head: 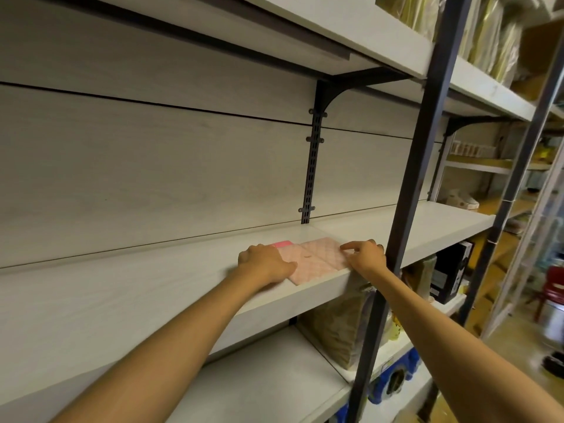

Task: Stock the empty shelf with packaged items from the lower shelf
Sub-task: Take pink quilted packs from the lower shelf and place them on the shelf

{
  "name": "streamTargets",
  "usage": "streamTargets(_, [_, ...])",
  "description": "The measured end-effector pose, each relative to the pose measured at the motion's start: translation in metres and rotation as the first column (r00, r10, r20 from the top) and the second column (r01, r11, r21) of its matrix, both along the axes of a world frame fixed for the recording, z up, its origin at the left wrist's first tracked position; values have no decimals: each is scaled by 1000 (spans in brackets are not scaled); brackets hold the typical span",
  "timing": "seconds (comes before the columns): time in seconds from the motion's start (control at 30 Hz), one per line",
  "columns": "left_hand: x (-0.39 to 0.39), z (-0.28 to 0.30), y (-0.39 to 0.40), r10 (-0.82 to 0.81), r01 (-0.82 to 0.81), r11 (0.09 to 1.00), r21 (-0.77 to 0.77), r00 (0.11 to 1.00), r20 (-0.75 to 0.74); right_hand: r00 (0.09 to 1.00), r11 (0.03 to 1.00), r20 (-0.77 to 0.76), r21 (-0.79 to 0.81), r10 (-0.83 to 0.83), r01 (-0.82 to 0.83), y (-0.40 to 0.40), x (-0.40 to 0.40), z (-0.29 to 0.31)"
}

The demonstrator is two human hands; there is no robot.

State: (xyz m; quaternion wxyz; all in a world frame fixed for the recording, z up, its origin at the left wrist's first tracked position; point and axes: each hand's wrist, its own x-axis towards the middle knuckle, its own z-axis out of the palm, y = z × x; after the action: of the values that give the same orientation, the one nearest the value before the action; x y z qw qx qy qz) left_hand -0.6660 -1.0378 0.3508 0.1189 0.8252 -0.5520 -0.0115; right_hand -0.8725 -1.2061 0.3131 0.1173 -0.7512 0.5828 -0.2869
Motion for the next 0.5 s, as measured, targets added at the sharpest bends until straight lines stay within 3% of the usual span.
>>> streamTargets(0.2, [-1,-7,7,-166,168,980,-103,986,25,1000,1000,-11,-25,-16,15,5,0,0])
streamTargets(0.5, [3,-2,12,-182,183,983,-35,983,36,993,998,-113,-57,-35,28,15,10,14])
